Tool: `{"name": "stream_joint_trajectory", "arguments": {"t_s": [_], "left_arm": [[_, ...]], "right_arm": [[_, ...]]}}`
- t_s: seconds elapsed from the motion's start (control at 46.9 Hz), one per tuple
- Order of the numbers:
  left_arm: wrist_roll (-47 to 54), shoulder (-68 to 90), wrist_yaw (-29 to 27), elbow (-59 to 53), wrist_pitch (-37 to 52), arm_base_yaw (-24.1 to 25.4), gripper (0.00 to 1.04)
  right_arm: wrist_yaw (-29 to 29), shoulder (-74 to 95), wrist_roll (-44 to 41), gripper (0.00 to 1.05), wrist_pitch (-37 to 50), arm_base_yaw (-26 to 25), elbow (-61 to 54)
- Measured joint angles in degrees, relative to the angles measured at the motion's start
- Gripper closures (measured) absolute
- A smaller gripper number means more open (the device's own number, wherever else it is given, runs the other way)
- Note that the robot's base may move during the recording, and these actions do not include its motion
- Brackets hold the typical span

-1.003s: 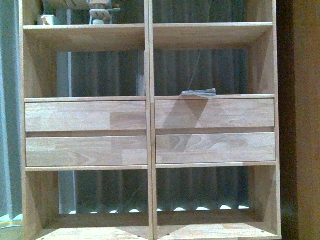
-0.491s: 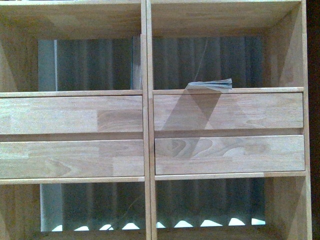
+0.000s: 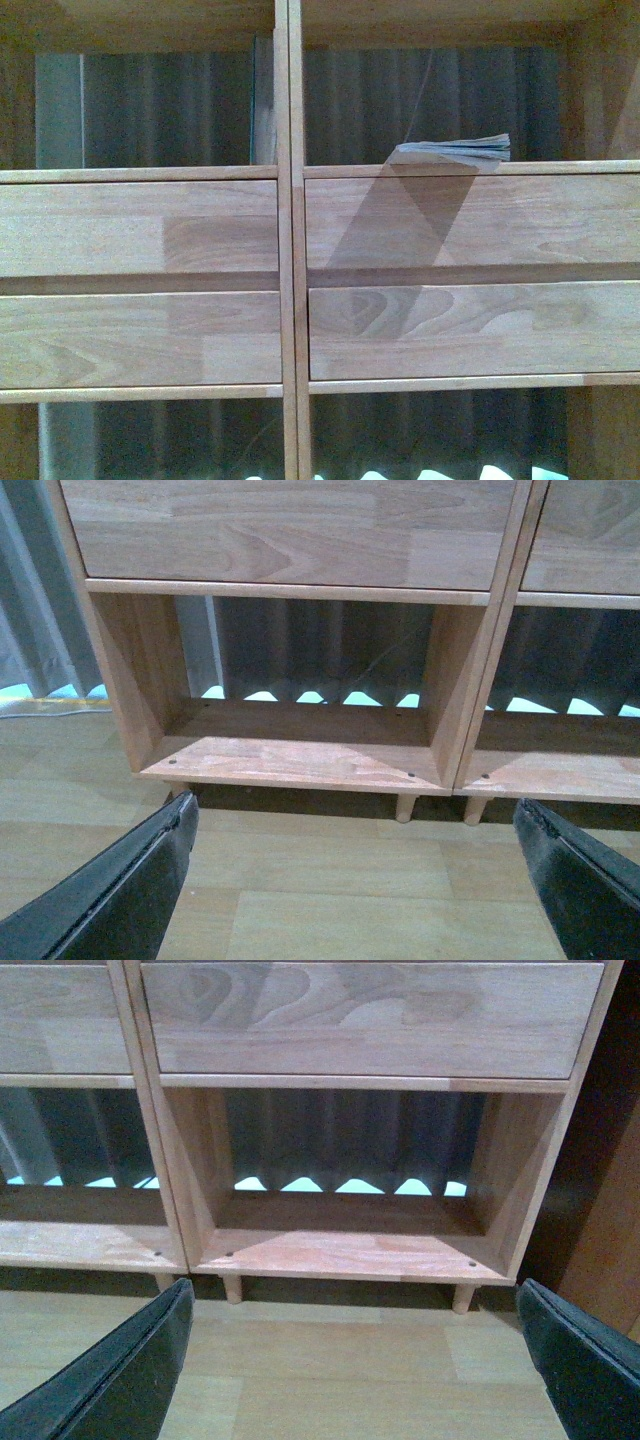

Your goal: Organize books on shelf

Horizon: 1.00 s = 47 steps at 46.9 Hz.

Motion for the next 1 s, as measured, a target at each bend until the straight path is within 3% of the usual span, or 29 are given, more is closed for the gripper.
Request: {"name": "stream_joint_trajectory", "arguments": {"t_s": [1.003], "left_arm": [[0.0,0.0,0.0,0.0,0.0,0.0,0.07]], "right_arm": [[0.0,0.0,0.0,0.07,0.0,0.0,0.0]]}}
